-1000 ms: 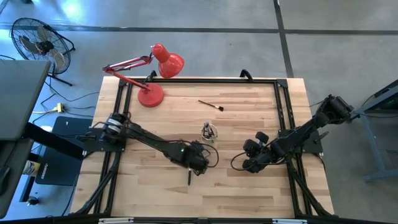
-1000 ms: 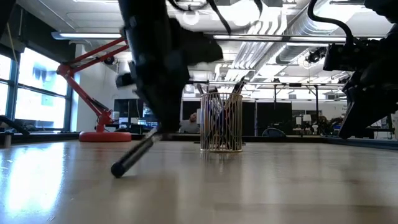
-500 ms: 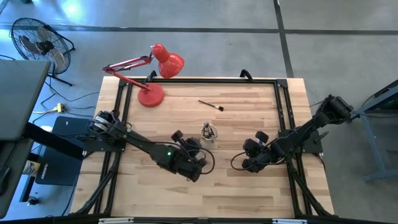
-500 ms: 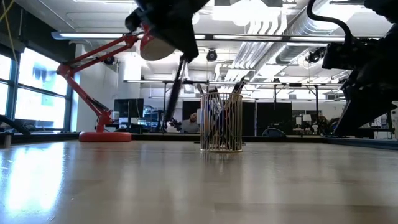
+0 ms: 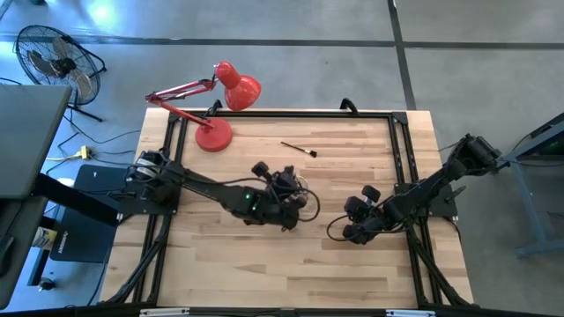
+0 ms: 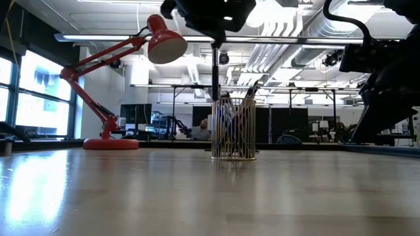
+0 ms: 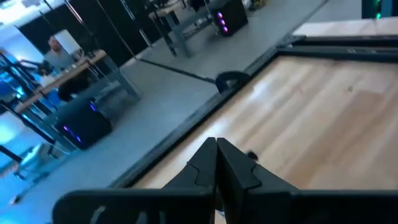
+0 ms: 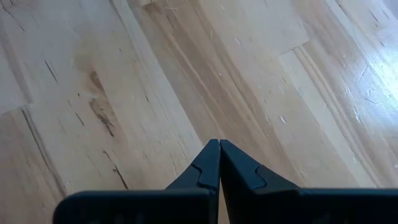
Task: Put items in baskets/containers
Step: Put the powder brush into the wire organizer, then put the brow brush into the wire organizer
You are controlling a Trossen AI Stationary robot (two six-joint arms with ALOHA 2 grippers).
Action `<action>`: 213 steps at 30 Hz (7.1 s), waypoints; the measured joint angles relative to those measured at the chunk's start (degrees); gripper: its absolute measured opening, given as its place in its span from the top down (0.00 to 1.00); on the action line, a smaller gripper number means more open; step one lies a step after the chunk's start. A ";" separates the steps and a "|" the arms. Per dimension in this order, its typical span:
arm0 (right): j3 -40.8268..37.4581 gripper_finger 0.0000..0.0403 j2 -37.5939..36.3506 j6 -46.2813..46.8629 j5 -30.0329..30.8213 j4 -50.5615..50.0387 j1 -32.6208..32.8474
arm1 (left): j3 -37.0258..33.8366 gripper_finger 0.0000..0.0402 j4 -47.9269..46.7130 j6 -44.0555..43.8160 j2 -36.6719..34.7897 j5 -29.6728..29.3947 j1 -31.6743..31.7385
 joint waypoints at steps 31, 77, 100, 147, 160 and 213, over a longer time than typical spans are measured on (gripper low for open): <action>0.00 1.00 -0.02 -1.26 -0.01 1.39 0.04 | -0.03 0.96 2.77 -5.65 7.43 17.60 1.93; 0.00 0.99 -0.02 -0.94 3.47 2.18 0.09 | -22.35 1.00 -2.47 -10.50 -14.33 44.00 -2.54; -5.22 0.67 0.00 -25.30 -14.10 37.49 -45.94 | -54.23 1.00 28.00 -0.90 -34.45 48.28 -2.54; 10.12 0.93 23.50 -39.57 -30.83 37.03 -59.74 | -54.21 1.00 30.23 1.17 -34.40 45.79 -2.49; 9.73 1.00 12.30 -45.62 -30.05 15.96 -57.32 | -54.16 1.00 30.24 1.26 -34.38 45.76 -2.49; 76.39 1.00 29.93 -43.06 -31.27 -61.29 -29.16 | -54.16 1.00 31.06 1.41 -34.38 50.39 -2.51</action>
